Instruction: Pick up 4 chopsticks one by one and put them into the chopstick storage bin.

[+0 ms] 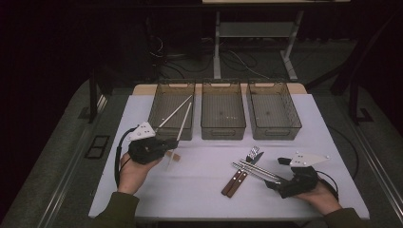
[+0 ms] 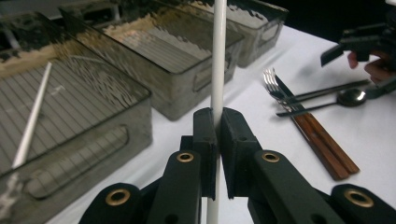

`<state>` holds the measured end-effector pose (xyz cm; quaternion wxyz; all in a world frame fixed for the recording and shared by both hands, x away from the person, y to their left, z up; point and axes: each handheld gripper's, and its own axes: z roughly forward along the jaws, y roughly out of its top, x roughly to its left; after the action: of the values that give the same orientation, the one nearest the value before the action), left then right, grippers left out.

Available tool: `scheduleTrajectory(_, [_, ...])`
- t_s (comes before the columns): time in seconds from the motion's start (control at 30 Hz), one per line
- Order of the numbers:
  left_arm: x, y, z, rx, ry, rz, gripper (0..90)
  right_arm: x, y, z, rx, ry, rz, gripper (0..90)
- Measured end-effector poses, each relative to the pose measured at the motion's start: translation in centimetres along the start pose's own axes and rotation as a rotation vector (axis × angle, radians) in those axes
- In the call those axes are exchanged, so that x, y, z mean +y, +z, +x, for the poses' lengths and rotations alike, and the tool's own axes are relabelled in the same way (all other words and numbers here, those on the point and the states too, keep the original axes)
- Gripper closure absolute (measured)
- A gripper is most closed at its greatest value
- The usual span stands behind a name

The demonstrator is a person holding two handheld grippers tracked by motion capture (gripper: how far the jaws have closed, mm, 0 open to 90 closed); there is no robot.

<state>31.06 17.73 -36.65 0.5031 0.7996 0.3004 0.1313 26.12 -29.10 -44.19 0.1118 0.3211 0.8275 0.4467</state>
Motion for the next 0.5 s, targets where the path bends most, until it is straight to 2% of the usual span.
scheduleTrajectory(0.23, [0.4, -0.1, 1.0, 0.031, -0.006, -0.025, 84.1, 0.0, 0.1, -0.1, -0.001, 0.007, 0.004, 0.6])
scheduleTrajectory(0.5, [1.6, -0.3, 2.2, 0.068, -0.015, -0.080, 84.1, -0.1, 0.1, -0.1, -0.002, 0.009, 0.006, 0.6])
